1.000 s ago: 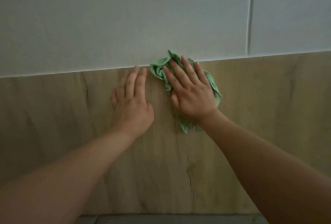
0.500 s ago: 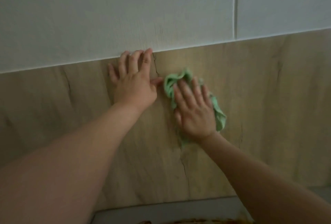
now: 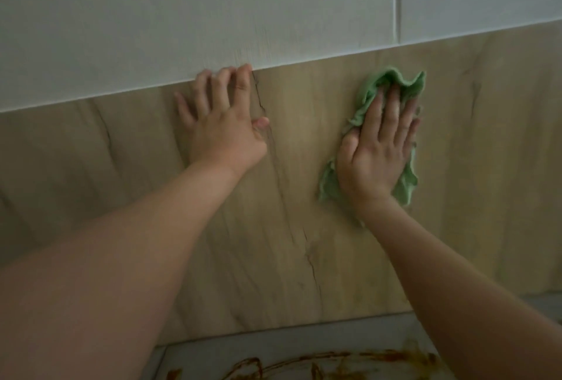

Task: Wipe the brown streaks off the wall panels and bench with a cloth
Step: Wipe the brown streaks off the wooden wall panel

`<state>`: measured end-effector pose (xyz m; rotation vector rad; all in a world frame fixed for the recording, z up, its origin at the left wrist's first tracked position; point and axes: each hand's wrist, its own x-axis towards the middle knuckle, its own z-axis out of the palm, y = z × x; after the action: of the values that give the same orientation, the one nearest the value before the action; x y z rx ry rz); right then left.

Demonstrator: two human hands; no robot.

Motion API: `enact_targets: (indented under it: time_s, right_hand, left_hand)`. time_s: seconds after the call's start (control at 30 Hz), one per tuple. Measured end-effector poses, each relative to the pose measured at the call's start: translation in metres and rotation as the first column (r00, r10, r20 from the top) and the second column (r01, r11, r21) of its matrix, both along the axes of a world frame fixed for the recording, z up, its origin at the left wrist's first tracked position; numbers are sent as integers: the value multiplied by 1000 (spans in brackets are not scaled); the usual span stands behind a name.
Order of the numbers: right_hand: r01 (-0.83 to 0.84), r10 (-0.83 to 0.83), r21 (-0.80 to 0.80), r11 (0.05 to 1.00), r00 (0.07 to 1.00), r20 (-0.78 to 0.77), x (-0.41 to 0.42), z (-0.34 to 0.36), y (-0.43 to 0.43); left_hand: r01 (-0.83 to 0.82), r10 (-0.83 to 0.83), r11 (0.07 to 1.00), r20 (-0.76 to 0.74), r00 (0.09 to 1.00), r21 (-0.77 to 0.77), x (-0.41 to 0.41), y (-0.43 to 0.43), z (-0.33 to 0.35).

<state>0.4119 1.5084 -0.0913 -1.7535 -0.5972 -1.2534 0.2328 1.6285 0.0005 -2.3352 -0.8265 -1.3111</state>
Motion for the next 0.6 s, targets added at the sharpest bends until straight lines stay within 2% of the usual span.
enact_targets:
  time_s: [0.03,0.07,0.13,0.2,0.23,0.27,0.33,0.4,0.47,0.5,0.53,0.6]
  right_hand:
    - [-38,42,-70,997,997,60,-15,-6,14]
    - [-77,122,-228,971,974,189,-28,-17,25]
    - [-24,352,-586,810,819,453,-40,-39,39]
    - [122,487,-739,662,680,548,-27,-42,29]
    - [156,492,-752,641,668,558,-15,-39,21]
    - [149,460,-737,659,696,552,-3,-37,12]
    - [52,290,-582,812,829,479,21,-41,-12]
    - [12,71,-287,958,958,279,34,-57,-29]
    - [5,-6,-60,998,1000,-21,19,-74,-21]
    - [-13,12,-12,1000,991,-130,4,-82,-10]
    - [-48,43,-29,998,986,-160,-12,-89,2]
    - [-128,120,-207,970,992,-49,-37,-106,7]
  left_hand:
    - [3,-3,1000,1,1000,5,0,0,0]
    - [5,-5,1000,1,1000,8,0,0,0]
    - [4,-5,1000,2,1000,12,-2,0,1]
    - [9,-9,1000,4,1000,21,-4,0,1]
    - [14,-14,1000,5,1000,20,-4,0,1]
    - [18,-18,1000,4,1000,12,-4,-1,1]
    - [24,-24,1000,-10,1000,-14,-3,0,0]
    - [21,-24,998,-48,999,-51,-3,0,2]
    - [5,-14,996,-105,994,-86,-2,-2,7]
    - [-7,-9,994,-137,991,-113,-3,-4,10]
    - [-28,2,989,-176,984,-146,-5,-6,13]
    - [-73,9,973,-278,961,-220,-10,-15,21]
